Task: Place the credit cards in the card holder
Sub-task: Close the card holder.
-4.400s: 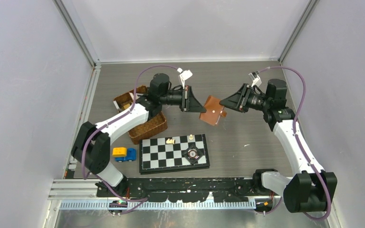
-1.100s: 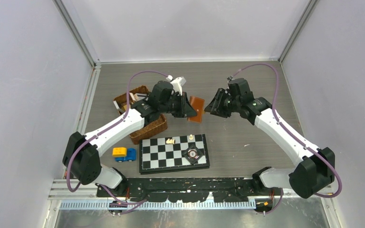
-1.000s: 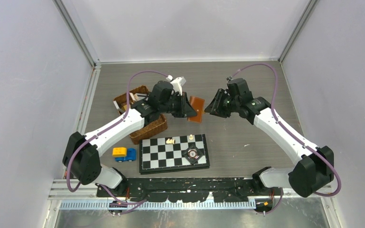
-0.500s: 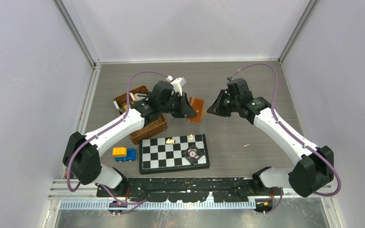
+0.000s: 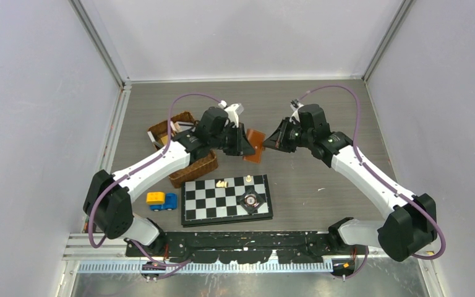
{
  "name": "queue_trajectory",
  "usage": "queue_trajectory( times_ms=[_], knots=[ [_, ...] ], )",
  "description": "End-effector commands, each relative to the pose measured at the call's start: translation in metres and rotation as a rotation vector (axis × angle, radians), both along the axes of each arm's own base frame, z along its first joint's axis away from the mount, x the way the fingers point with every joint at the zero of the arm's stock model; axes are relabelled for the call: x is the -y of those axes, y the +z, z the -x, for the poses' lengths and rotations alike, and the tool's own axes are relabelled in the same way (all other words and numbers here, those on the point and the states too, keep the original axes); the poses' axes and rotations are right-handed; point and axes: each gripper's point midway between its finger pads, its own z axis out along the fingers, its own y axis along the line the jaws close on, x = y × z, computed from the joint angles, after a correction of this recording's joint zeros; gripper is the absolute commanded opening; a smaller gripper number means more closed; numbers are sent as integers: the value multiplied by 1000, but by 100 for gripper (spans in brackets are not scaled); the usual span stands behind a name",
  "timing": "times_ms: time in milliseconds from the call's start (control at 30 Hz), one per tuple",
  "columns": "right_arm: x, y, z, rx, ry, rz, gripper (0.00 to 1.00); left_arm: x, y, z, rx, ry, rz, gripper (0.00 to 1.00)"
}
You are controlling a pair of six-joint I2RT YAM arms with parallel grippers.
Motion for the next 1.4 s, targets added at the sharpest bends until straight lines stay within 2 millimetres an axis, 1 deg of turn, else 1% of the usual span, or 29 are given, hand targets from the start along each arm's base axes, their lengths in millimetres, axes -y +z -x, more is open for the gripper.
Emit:
queue_trajectory(
  times_ms=[0,100,233,433,667,1133,1367],
  knots=[
    [-16,33,4,126,97,-103,1,8,22,-6,79,-18,11,0],
    [-18,35,4,141,103,-121,1,8,19,-5,79,-22,-4,0],
    [-21,29,7,123,128,-121,1,10,21,-4,88,-29,-1,0],
    [-24,32,12,136,163,-138,1,9,17,-5,85,-19,-24,0],
    [-25,26,17,113,192,-130,1,10,18,-5,86,-23,-23,0],
    [-28,25,20,100,216,-149,0,11,19,-3,87,-28,-21,0],
    [-29,20,19,85,213,-150,0,13,20,-1,89,-39,-18,0]
  ],
)
